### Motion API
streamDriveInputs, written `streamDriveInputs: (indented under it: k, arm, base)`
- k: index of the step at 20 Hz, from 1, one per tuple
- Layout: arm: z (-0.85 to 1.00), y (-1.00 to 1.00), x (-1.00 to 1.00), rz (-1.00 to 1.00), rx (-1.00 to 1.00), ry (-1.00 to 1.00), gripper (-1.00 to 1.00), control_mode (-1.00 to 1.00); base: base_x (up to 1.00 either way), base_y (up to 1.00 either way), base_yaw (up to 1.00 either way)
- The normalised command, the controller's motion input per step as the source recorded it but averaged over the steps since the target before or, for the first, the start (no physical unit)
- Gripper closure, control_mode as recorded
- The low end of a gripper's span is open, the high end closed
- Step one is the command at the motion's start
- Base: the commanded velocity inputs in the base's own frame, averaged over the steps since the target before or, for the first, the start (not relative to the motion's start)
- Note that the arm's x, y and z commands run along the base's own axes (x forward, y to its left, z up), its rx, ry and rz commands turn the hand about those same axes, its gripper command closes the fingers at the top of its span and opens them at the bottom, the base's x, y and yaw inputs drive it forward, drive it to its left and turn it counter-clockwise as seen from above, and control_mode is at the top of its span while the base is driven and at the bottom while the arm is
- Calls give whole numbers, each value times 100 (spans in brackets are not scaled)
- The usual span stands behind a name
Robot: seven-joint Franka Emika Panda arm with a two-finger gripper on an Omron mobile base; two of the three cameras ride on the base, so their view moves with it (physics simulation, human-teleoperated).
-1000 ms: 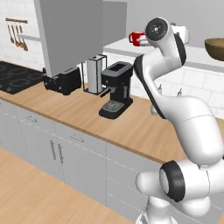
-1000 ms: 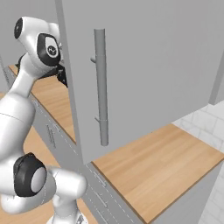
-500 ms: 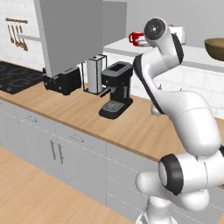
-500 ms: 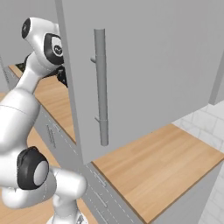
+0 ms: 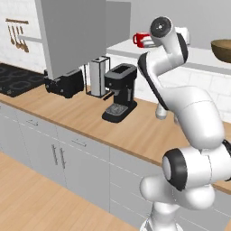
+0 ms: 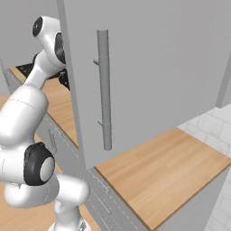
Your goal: Gather all objects into one cabinet and sort the glasses and bowls to opposite sides.
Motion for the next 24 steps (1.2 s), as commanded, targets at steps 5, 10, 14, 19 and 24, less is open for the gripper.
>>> streamDriveInputs:
  k: [5,10,14,19,24]
  arm:
    - [0,-41,63,6,15,-3,100,-100]
    - [-20,5,14,2,2,5,100,-100]
    - [-77,4,27,0,-1,16,100,-100]
    - [-22,0,6,0,2,-2,100,-100]
    - [54,0,27,0,11,-42,100,-100]
  base:
    - [0,0,0]
    - [0,0,0]
    - [0,0,0]
    - [0,0,0]
    - [0,0,0]
